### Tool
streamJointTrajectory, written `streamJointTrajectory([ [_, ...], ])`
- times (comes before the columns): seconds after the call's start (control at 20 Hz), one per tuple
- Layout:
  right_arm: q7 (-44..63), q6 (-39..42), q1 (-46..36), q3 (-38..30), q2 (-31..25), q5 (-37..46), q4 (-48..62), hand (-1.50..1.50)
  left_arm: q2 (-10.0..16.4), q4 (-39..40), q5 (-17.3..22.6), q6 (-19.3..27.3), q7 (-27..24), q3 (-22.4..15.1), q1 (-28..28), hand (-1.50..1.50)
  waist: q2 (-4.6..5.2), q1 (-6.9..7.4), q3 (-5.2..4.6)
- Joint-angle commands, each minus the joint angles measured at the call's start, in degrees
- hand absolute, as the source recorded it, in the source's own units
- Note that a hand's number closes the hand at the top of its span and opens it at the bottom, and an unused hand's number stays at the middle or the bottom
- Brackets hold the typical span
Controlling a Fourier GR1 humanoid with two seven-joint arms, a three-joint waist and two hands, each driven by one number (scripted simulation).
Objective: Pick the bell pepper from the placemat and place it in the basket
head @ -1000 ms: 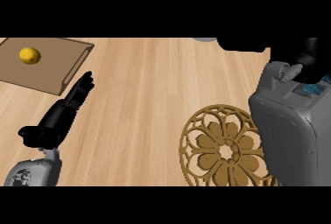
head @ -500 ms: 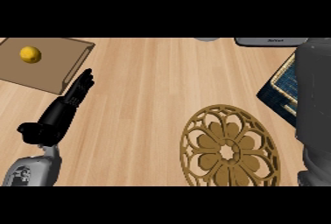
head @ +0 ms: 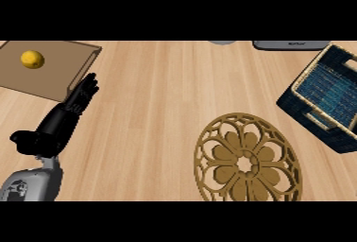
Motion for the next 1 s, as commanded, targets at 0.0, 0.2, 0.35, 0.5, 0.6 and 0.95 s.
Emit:
streamJointTrajectory([
  [0.0, -1.6, 0.2, 3.3, -2.3, -2.5, -3.7, -0.1, 1.50, -0.1, -0.2, -1.2, 0.0, -2.8, -0.3, 3.3, 0.00, -0.13, -0.22, -0.02],
  [0.2, -8.2, -1.8, 8.5, -5.5, -5.0, -9.2, 1.6, 1.50, -0.2, -2.0, -0.2, 0.0, 1.4, -0.1, 0.5, 0.00, -0.15, -0.37, 0.01],
  [0.35, -11.8, -7.2, 11.2, -5.3, -4.5, -9.4, 4.9, 1.50, -1.2, 1.3, -2.1, 1.2, -1.8, -0.7, -0.3, 0.00, 0.01, -0.21, 0.00],
  [0.5, -12.9, -7.9, 12.9, -5.6, -7.2, -9.6, 4.7, 1.50, -0.4, -2.8, 0.5, -0.9, 1.3, -0.1, 2.2, 0.00, -0.12, -0.08, -0.01],
  [0.6, -17.0, -11.1, 13.8, -5.7, -8.2, -9.4, 8.7, 1.50, 0.3, -2.2, 1.3, -2.3, -1.6, 0.7, 3.9, 0.00, -0.05, 0.11, -0.01],
  [0.95, -22.7, -21.7, 13.8, -11.0, -10.2, -14.7, 12.7, 1.50, 0.2, -1.9, 0.4, -0.8, -0.4, 1.2, 1.3, 0.00, 0.02, 0.15, 0.02],
])
